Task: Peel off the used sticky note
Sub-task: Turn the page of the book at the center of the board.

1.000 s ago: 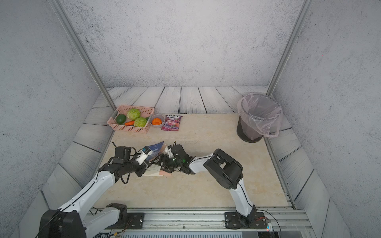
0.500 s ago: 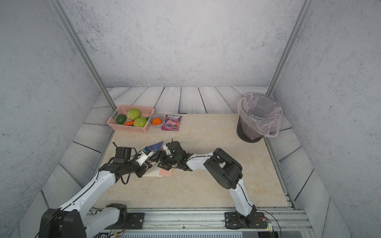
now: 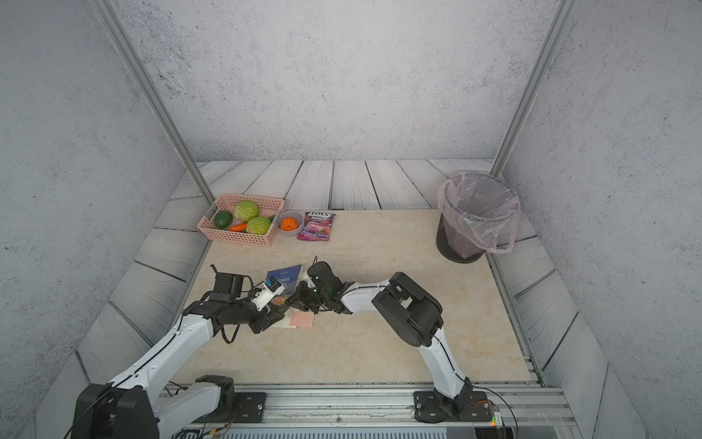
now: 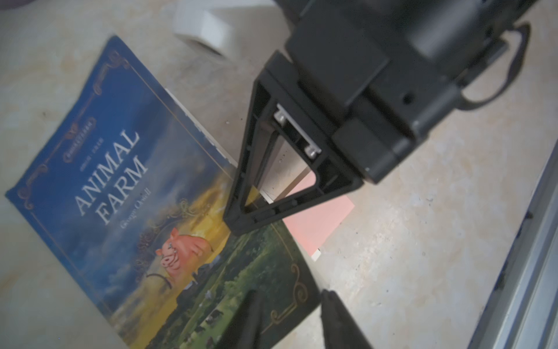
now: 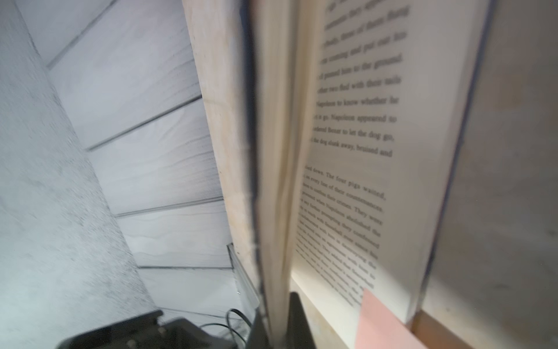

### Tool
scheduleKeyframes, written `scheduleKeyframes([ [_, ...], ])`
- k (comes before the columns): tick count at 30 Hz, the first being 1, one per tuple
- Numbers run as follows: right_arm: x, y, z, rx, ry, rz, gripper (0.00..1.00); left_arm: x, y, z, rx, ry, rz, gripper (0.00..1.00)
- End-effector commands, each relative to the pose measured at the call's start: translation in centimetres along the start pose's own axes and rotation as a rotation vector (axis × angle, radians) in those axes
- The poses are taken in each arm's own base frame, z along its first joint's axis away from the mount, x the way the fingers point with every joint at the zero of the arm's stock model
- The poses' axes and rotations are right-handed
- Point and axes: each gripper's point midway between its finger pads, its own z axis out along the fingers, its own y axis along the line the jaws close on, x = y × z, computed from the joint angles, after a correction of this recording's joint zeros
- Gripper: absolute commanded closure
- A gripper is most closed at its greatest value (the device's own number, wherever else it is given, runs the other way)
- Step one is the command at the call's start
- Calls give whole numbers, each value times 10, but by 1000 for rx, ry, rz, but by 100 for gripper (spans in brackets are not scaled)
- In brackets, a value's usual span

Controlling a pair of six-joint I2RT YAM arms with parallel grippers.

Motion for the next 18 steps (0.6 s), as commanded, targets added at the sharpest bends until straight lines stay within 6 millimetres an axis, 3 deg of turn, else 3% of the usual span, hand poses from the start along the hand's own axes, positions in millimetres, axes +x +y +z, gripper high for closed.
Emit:
scheduleKeyframes([
  [1,-2,5,-6,18,-17,-42,100,-14,-6,-16,5,-12,36,45],
  [5,-2,4,-12,62,-23,-75,100,-24,-10,-33,4,-7,40,12],
  [7,-2,5,-17,93,-23,-114,100,-29,-11,-39,4,-11,36,0],
  [11,0,5,-35,184,-31,-216,100,-42,-1,-43,-39,-40,-4,2],
  [18,7,5,-66,322,-10,-390,100,-57,32,-31,-125,-63,-145,2],
])
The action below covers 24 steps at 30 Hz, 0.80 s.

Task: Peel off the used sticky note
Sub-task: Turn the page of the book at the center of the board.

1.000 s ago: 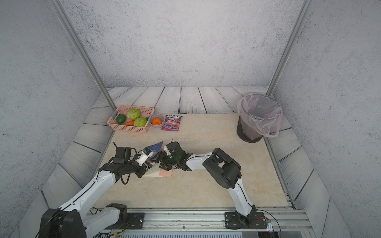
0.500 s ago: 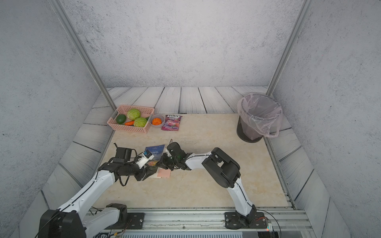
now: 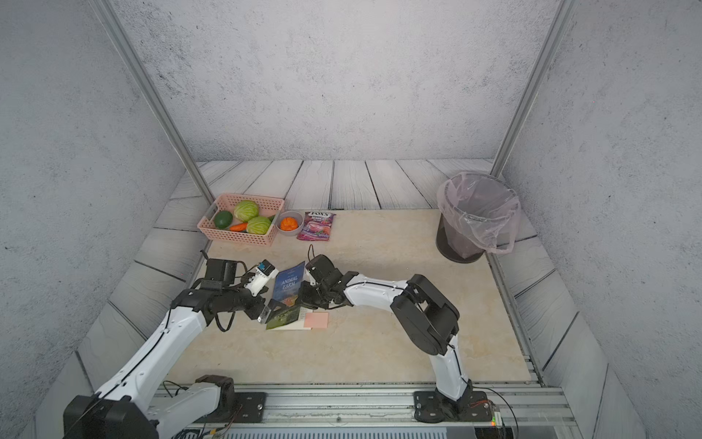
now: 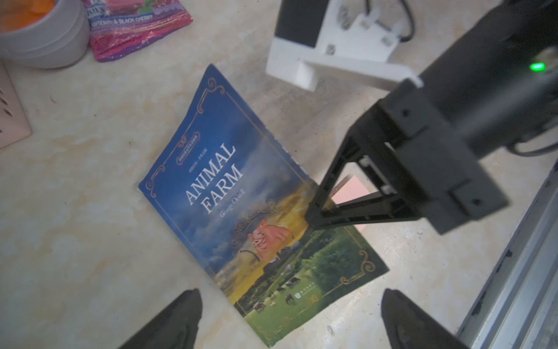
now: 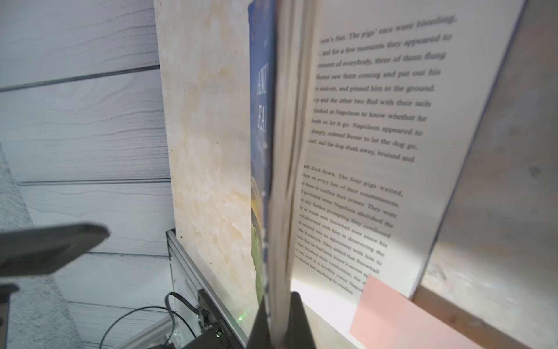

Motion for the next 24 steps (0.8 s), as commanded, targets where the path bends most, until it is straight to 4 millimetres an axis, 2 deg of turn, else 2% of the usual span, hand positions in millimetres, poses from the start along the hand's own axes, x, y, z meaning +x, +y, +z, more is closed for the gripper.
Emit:
scheduleKeyframes([
  [1,3,-4,-20,94,12,-147,100,-16,14,3,-31,-21,-75,2],
  [9,-1,7,-22,140,34,-255,100,-35,22,9,-9,-21,-221,2],
  [13,-2,6,-24,167,25,-285,100,-47,47,9,-129,-54,-325,2],
  [17,-3,8,-24,172,21,-296,100,-57,62,11,-194,-54,-375,2],
  [24,-5,8,-20,203,18,-316,100,-81,62,18,-213,-56,-408,2],
])
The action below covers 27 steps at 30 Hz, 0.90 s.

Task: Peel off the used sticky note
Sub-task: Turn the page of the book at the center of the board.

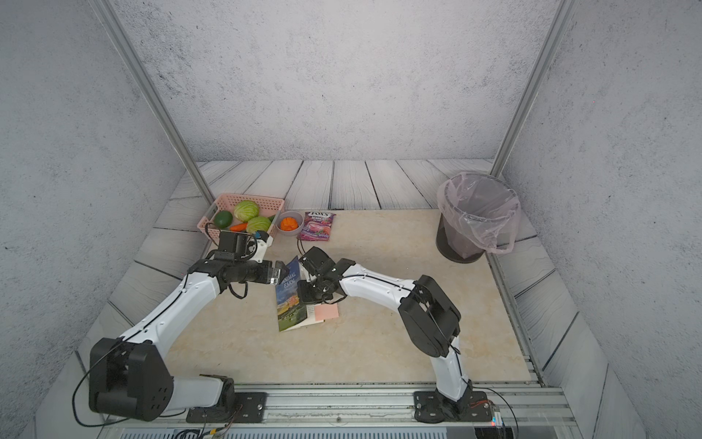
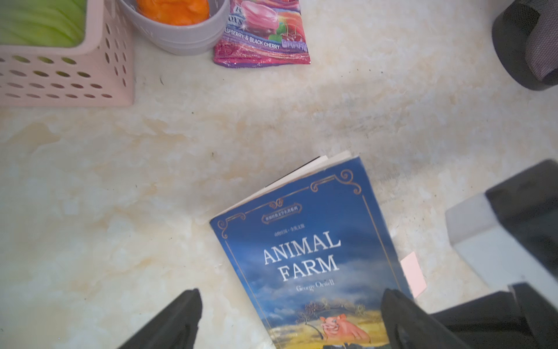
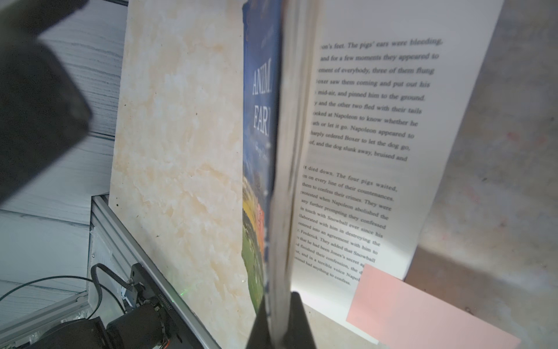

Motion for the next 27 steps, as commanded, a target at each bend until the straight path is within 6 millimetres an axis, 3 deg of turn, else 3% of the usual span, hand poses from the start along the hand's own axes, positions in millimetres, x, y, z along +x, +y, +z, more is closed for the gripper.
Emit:
scheduleKeyframes([
  [1,-6,1,1,34,-21,-48,100,-15,-6,1,-30,-19,-27,2],
  [14,-13,8,2,54,-38,-63,100,-20,-6,37,-153,48,-63,2],
  [27,-15,13,3,78,-60,-94,100,-15,-12,58,-132,112,-76,2],
])
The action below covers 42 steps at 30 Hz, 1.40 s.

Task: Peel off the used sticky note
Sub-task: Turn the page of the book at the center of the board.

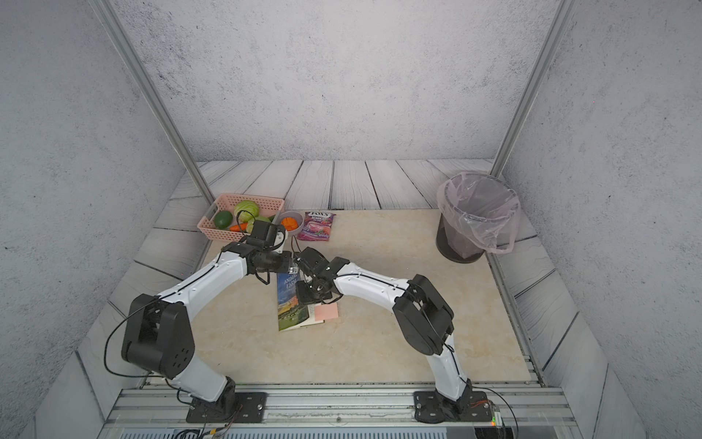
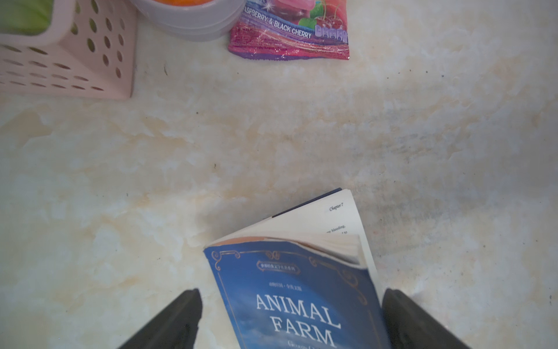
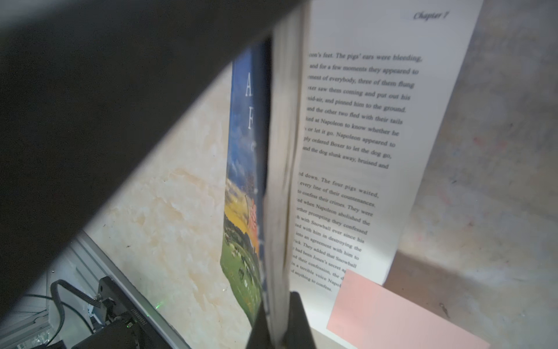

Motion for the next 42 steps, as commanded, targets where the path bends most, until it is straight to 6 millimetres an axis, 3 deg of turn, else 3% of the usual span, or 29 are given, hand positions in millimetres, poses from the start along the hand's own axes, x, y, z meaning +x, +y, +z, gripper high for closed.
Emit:
scheduleKeyframes([
  [1,-14,21,-5,-23,-69,-78,100,-3,-13,-1,44,3,3,2],
  [5,-13,22,-4,-32,-72,-82,100,-10,-28,-11,127,-36,8,2],
  [15,-14,24,-4,-54,-95,-95,100,-29,-24,-11,96,-76,-47,2],
  [23,-13,21,-1,-48,-96,-91,100,-40,-40,-25,185,-108,-59,1],
  [31,-10,10,2,-18,-113,-75,100,-48,-31,-37,187,-138,-109,1],
  [42,-5,-5,-5,33,-131,-27,100,-62,-1,-59,87,-234,-157,0],
])
